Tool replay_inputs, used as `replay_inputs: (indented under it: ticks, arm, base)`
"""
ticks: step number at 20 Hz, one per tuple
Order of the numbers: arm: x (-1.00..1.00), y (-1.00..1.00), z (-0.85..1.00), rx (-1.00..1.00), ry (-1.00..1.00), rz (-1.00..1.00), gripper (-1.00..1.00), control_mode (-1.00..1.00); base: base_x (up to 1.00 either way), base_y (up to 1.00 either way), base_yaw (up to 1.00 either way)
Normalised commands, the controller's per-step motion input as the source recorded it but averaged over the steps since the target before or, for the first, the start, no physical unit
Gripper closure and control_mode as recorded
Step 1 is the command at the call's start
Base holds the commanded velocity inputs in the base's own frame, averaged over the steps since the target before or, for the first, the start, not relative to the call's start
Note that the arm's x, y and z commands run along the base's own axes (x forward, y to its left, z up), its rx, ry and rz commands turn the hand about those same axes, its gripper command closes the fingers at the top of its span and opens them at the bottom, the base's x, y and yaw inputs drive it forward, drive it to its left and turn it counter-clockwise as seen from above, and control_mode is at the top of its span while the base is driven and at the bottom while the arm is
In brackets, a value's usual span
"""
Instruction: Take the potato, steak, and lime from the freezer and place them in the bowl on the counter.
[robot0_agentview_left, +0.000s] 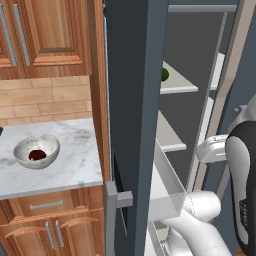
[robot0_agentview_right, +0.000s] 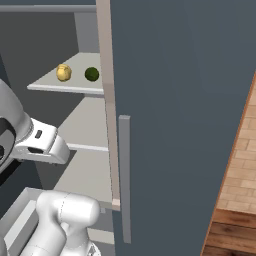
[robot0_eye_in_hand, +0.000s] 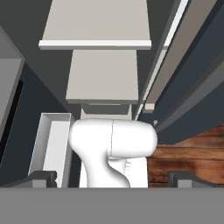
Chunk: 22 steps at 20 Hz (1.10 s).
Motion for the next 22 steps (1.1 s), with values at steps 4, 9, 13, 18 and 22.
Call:
replay_inputs:
  ticks: [4, 9, 13, 18, 22]
  arm:
    - [0.0, 0.0, 0.0, 0.0, 0.0, 0.0, -1.0, 1.0]
    - [0.02, 0.01, 0.03, 0.0, 0.0, 0.0, -1.0, -1.0]
    - [0.01, 0.12, 0.46, 0.0, -0.08, 0.02, -1.0, -1.0]
    - [0.34, 0.12, 0.58, 0.0, -0.06, 0.04, -1.0, -1.0]
    - [0.71, 0.07, 0.48, 0.01, -0.11, 0.01, -1.0, -1.0]
  base:
    - [0.02, 0.0, 0.0]
    - [0.0, 0.0, 0.0]
    - [0.0, 0.0, 0.0]
    - [0.0, 0.0, 0.0]
    - [0.0, 0.0, 0.0]
